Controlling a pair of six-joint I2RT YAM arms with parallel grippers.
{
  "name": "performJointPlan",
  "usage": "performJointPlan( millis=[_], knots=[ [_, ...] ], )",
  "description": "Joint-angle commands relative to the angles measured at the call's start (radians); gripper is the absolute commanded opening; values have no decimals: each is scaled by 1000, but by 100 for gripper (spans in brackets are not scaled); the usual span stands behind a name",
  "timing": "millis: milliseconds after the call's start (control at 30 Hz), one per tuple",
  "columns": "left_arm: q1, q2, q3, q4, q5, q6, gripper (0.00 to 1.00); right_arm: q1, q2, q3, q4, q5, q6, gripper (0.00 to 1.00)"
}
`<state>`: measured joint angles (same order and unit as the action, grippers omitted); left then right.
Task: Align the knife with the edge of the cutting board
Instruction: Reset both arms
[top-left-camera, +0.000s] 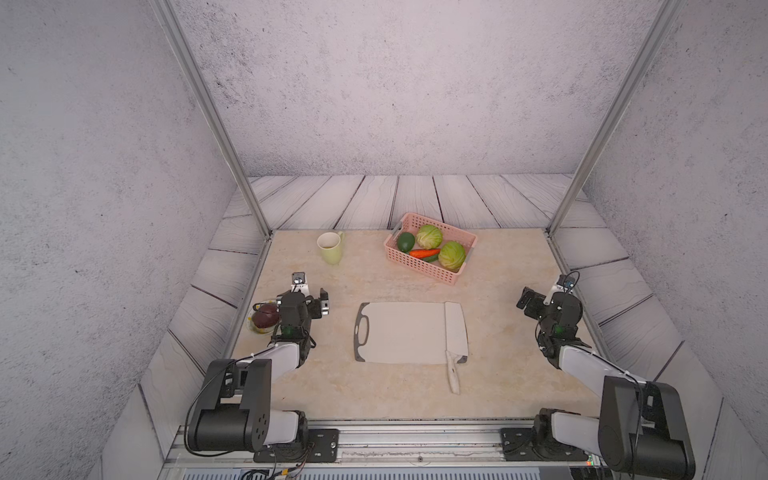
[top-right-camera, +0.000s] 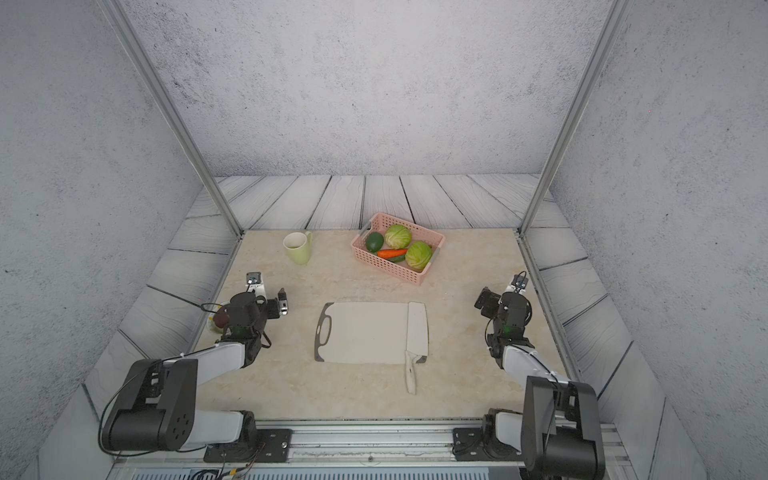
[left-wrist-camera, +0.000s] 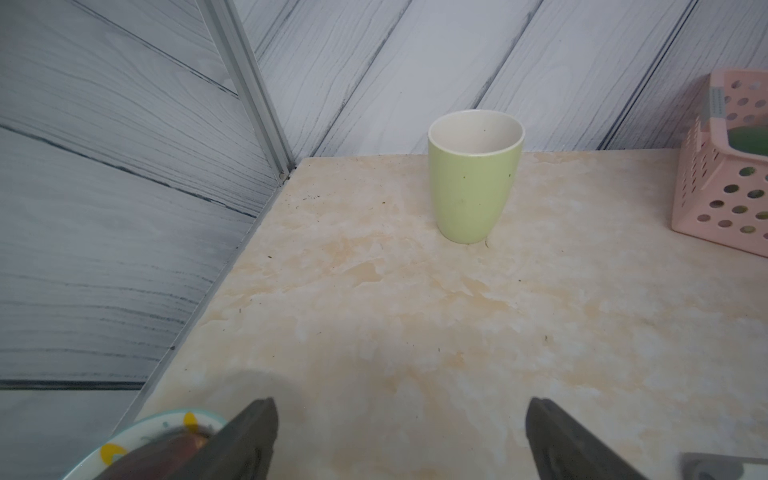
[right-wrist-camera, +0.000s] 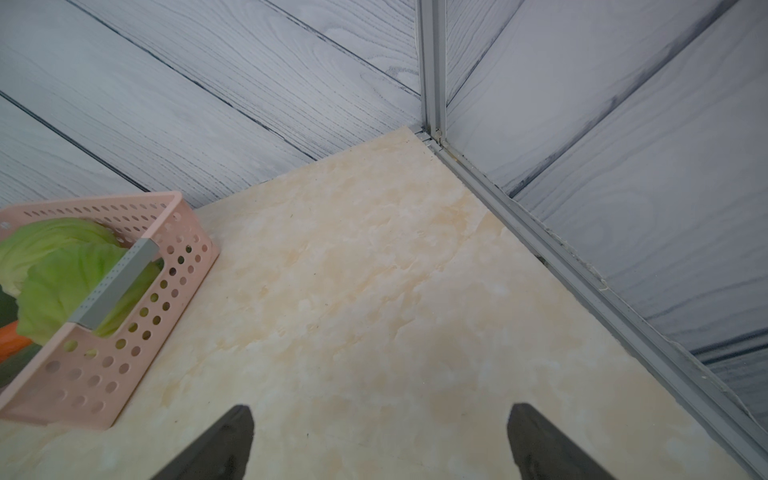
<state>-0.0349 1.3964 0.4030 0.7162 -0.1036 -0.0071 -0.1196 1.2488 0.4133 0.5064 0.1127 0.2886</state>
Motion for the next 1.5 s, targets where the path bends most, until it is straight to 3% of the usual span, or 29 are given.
performJointPlan(
  millis=[0,200,333,667,800,867,1000,1100,1200,1467],
  knots=[
    [9,42,-10,87,22,15,98,7,43,5,35,25,-31,99],
    [8,129,1,153,50,31,98,18,105,10,101,16,-70,99],
    [9,126,24,101,42,25,98,21,151,-22,216,-7,-94,99],
    [27,127,48,54,69,14,98,79,203,64,114,-1,-163,99],
    [33,128,56,42,72,7,98,141,322,-8,384,51,-231,99],
    [37,130,60,39,79,6,98,143,280,38,215,59,-218,99],
    [39,128,60,36,85,4,98,143,311,11,333,56,-227,99],
    [44,130,66,26,79,-5,98,143,281,42,210,59,-217,99],
    [50,132,70,24,82,-10,98,143,290,23,277,56,-224,99],
    [58,136,74,21,94,-15,98,143,275,39,221,59,-219,99]
  ],
)
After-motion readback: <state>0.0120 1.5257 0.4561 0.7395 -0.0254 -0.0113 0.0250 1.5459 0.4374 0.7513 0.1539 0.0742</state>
